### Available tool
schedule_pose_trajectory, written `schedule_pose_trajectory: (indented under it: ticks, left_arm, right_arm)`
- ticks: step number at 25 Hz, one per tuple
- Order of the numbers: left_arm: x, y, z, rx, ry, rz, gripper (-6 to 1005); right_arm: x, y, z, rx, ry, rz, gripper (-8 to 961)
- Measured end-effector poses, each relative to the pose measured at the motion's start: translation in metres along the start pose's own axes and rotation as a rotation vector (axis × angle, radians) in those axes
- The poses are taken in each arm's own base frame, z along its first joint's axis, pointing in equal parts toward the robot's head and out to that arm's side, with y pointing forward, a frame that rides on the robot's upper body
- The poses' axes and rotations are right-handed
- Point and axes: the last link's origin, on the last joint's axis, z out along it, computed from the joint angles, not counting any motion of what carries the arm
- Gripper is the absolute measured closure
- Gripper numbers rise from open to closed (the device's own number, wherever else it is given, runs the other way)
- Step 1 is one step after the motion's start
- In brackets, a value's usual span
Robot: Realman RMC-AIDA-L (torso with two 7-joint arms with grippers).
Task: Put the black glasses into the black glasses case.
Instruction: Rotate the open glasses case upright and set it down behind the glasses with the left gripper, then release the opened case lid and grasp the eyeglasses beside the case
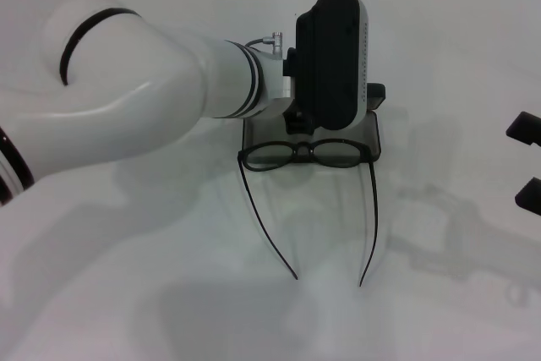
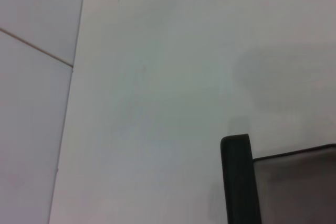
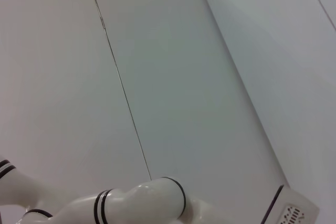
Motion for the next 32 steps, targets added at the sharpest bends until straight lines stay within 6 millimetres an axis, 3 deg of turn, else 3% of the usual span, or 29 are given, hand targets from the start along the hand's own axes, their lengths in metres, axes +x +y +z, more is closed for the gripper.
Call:
schedule_pose_trajectory:
  ticks: [17,22,26,32]
  left_arm:
    - [0.027,0.000,-0.031,0.001,0.069,0.014,589]
    - [0.050,0.005,-0.054,0.033,0.143,0.047,592]
    - [0.062,-0.006,-0.080,0.120,0.232,-0.015,595]
    - [0.047,-0.042,-0.127,0.375,0.428,-0.307,644]
  right_arm:
    - [-0.001,-0.002,0.001,0.001,-0.002,-0.004,113]
    - [-0.001,-0.007,0.000,0.029,0.030,-0.001,113]
    - [-0.005,-0.017,-0.005,0.055,0.133,0.001,113]
    - [-0.024,-0.034,-0.007,0.097,0.360,-0.012,113]
